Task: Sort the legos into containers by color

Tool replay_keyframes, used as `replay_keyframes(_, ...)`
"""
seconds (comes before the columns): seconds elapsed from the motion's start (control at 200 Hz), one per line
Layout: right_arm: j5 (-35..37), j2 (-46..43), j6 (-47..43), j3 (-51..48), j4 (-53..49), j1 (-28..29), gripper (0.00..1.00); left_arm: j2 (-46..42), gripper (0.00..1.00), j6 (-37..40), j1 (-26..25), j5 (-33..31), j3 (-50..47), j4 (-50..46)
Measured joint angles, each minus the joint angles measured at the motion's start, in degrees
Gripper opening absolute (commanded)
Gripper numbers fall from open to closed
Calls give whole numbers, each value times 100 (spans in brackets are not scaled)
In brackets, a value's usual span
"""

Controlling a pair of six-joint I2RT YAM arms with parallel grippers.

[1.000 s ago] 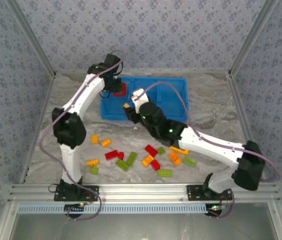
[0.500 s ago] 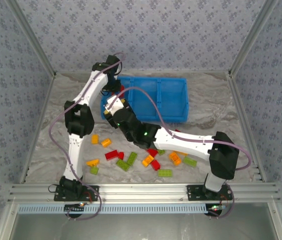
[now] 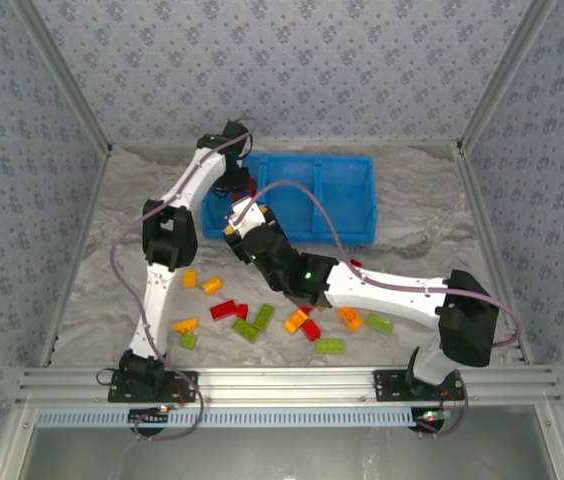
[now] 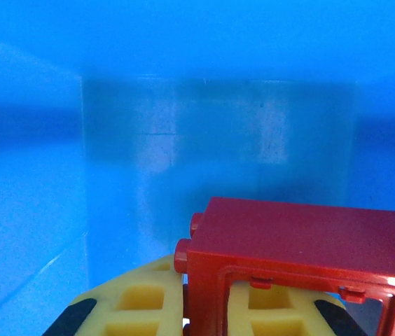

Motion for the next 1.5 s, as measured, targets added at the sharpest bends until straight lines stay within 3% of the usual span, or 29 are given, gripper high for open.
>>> replay_keyframes(0.355, 61, -146, 114, -251, -81, 66, 62, 153, 28, -140, 4, 254, 59, 205)
replay_keyframes(0.49, 61, -120, 116, -251, -83, 74, 63, 153, 38, -181, 2, 374, 59, 269)
replay_keyframes(0.695, 74, -101, 160, -254, -142, 103, 62, 74, 37, -199, -7, 450, -7, 369)
replay_keyframes(0.929, 232, -356, 372, -496, -387, 129, 62, -686, 38, -243, -7, 393, -470, 542)
replay_keyframes(1.069, 505, -883, 990, -581, -1102, 79, 62, -1613, 44, -398, -9, 264, -1117, 793)
replay_keyframes(1.254, 616, -1912, 2260, -859, -2649, -549, 62, -3731, 57, -619, -275, 136, -3036, 1425)
replay_keyframes(1.359, 439, -2417, 2745, -1222, -3587, -1213, 61, -5075, 60, -713, -914, 105, -4105, 1801)
replay_keyframes(1.499, -177, -2872, 3016, -1838, -4520, -2197, 60, -6555, 62, -920, -2243, 94, -5436, 2337)
